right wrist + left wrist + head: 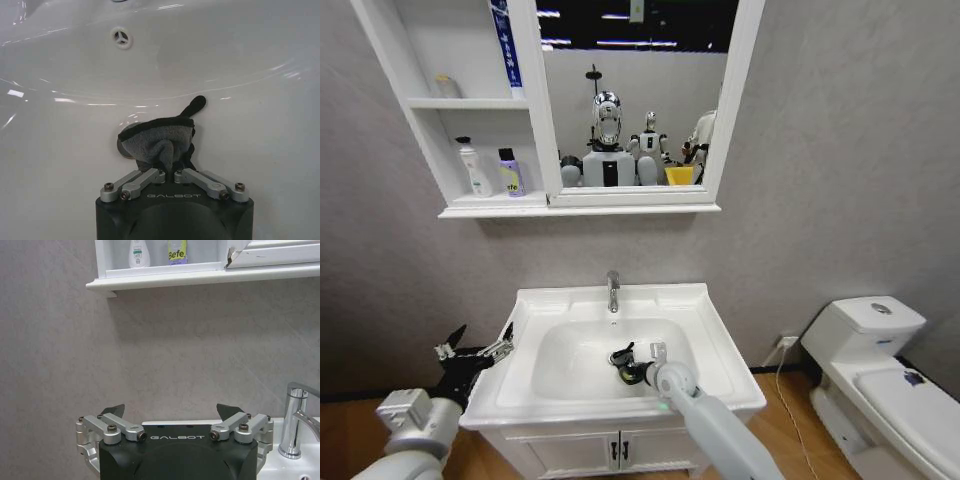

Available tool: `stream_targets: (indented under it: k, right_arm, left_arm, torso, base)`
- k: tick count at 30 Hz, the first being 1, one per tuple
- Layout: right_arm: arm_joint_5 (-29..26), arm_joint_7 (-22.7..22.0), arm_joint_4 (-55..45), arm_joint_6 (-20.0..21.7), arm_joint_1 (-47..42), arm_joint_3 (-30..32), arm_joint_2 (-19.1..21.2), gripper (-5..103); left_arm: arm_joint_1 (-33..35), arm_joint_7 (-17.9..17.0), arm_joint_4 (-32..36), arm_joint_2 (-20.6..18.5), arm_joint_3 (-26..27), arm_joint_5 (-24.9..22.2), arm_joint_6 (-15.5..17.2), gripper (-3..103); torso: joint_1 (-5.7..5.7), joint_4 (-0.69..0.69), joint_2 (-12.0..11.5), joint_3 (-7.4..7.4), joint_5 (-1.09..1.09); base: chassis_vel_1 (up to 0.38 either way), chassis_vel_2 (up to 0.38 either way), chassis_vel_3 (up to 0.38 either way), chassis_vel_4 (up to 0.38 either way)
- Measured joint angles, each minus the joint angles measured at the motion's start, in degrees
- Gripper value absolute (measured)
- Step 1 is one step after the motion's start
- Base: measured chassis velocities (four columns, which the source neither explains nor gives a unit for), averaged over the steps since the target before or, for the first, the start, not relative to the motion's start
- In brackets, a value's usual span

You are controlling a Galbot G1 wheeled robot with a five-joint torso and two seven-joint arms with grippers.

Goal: Move facial cleanser and shampoo from washbasin to cabinet, then wipe washbasin with towel.

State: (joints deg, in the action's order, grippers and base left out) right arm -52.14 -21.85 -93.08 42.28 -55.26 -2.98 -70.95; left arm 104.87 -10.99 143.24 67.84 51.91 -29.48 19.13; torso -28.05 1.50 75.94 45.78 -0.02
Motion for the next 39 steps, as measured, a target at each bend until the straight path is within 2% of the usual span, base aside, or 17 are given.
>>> stream_targets:
  k: [9,14,19,27,29,30,32,39]
  right_arm:
    - [-0.5,-0.9,-2.9,0.0,-1.3,2.1,4.4,3]
    - [-0.9,-1.3,-5.9,0.0,-2.7,3.6,8.4,3]
    - [-0.4,-1.2,-7.5,0.0,-3.3,4.8,10.2,3]
    - [6.2,0.8,-10.1,-0.6,-4.0,6.9,12.8,3]
    - [11.1,3.1,-10.3,-3.8,-4.2,8.0,13.1,3]
    - [11.1,3.1,-10.3,-3.8,-4.2,8.0,13.1,3]
    - [15.3,5.1,-11.0,-5.8,-4.3,9.5,13.3,3]
    - [19.3,7.3,-14.4,-7.7,-5.2,14.9,14.9,3]
  left_arm:
    - [0.0,0.0,0.0,0.0,0.0,0.0,0.0,100]
    - [0.0,0.0,0.0,0.0,0.0,0.0,0.0,100]
    - [0.0,0.0,0.0,0.0,0.0,0.0,0.0,100]
    - [0.0,0.0,0.0,0.0,0.0,0.0,0.0,100]
    - [0.0,0.0,0.0,0.0,0.0,0.0,0.0,100]
    - [0.0,0.0,0.0,0.0,0.0,0.0,0.0,100]
    - [0.0,0.0,0.0,0.0,0.0,0.0,0.0,100]
    - [0.0,0.0,0.0,0.0,0.0,0.0,0.0,100]
  torso:
    - [0.0,0.0,0.0,0.0,0.01]
    - [0.0,0.0,0.0,0.0,0.01]
    - [0.0,0.0,0.0,0.0,0.01]
    - [0.0,0.0,0.0,0.0,0.01]
    - [0.0,0.0,0.0,0.0,0.01]
    - [0.0,0.0,0.0,0.0,0.01]
    - [0.0,0.0,0.0,0.0,0.0]
    - [0.0,0.01,0.0,-0.01,0.0]
  base:
    - [0.0,0.0,0.0,0.0]
    - [0.0,0.0,0.0,0.0]
    - [0.0,0.0,0.0,0.0]
    - [0.0,0.0,0.0,0.0]
    - [0.0,0.0,0.0,0.0]
    - [0.0,0.0,0.0,0.0]
    - [0.0,0.0,0.0,0.0]
    - [0.0,0.0,0.0,0.0]
